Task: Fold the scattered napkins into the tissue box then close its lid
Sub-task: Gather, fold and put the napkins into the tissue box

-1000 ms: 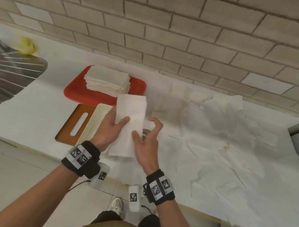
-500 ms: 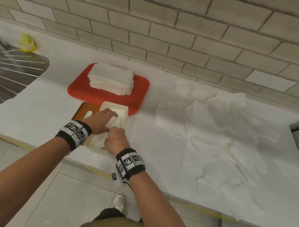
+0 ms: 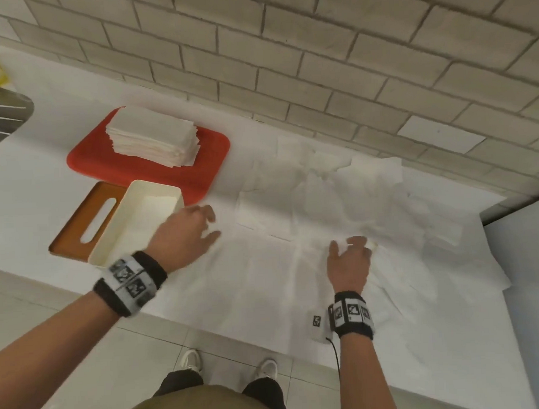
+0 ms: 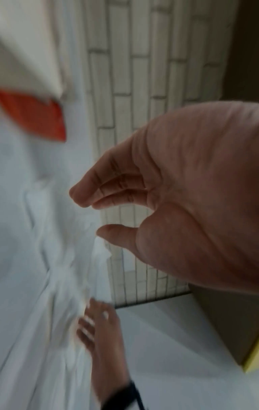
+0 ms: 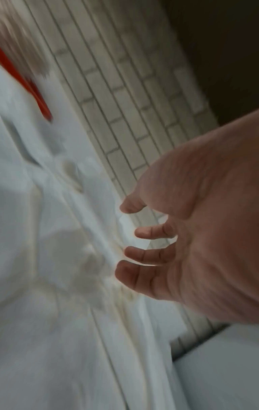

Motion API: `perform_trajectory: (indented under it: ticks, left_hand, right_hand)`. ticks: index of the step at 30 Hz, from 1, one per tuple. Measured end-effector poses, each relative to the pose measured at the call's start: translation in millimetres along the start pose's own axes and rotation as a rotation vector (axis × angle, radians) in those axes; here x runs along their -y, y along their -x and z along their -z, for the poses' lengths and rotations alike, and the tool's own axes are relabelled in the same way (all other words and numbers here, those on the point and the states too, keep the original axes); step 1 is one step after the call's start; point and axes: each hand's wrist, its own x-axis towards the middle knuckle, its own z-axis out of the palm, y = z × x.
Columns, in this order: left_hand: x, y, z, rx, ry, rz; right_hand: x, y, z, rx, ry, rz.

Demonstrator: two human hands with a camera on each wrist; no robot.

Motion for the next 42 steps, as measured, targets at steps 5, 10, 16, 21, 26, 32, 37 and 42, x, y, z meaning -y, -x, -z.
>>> perform_trajectory:
  ticks: [5, 10, 16, 21, 26, 32, 37, 42]
  left_hand:
    - [-97.0, -11.1, -117.0, 0.295, -0.008, 0.112]
    - [-166.8, -16.5, -196.5, 0.335, -0.023, 0.165]
    - [-161.1, -26.1, -203.0, 0.258, 0.353, 0.18]
    - [-112.7, -17.7, -173.6, 0.147, 0.668, 0.224]
    - [-68.7, 3.1, -171.0, 0.22, 0.826, 0.294]
    - [-70.4, 28.6, -165.9, 0.216, 1.099, 0.608]
    - [-68.9, 33.2, -162.9, 0.224, 1.0, 0.583]
    - [-69.9, 31.5, -161.6, 0.176, 0.672, 0.361]
  right_hand:
    - [-15.8, -64.4, -15.2, 0.168, 0.211, -0.106]
    - [-4.3, -96.9, -13.4, 0.287, 0.255, -0.109]
    - [18.3, -95.2, 47.0, 0.358, -0.296, 0.105]
    - [15.9, -72.0, 78.6, 0.575, -0.71, 0.147]
    - [-14.4, -26.4, 48.3, 0.559, -0.68, 0.023]
    - [-42.3, 65.0, -20.2, 0.609, -0.364, -0.021]
    - [-45.7, 101.3, -36.9, 0.599, -0.44, -0.147]
    - [-41.6, 116.2, -41.8, 0.595, -0.396, -0.102]
